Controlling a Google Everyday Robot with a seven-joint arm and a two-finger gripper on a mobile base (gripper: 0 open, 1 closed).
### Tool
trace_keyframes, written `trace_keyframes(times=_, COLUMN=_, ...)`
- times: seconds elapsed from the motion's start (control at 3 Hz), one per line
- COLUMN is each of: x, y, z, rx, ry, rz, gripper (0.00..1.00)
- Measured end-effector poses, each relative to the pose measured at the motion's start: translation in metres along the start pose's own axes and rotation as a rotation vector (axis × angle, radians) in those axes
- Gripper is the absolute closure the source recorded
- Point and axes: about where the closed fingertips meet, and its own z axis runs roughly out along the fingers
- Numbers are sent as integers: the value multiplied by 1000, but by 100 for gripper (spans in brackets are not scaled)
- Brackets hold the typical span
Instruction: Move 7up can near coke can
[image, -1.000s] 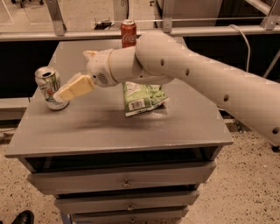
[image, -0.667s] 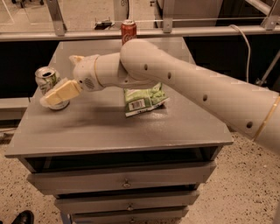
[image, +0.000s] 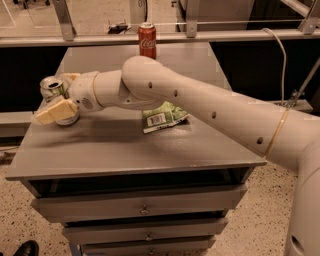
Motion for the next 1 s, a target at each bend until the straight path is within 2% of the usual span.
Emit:
trace_keyframes(times=0.33, x=-1, y=-14, z=-12, rx=34, ry=-6, rz=-18, gripper=47)
trace_keyframes(times=0.67, x=-5, y=-27, z=-26, rx=63, ry=-10, rz=-30, gripper=71)
trace_keyframes(times=1.0, x=-19, y=-53, z=-66, rx=136, ry=-34, rz=-43, gripper=94)
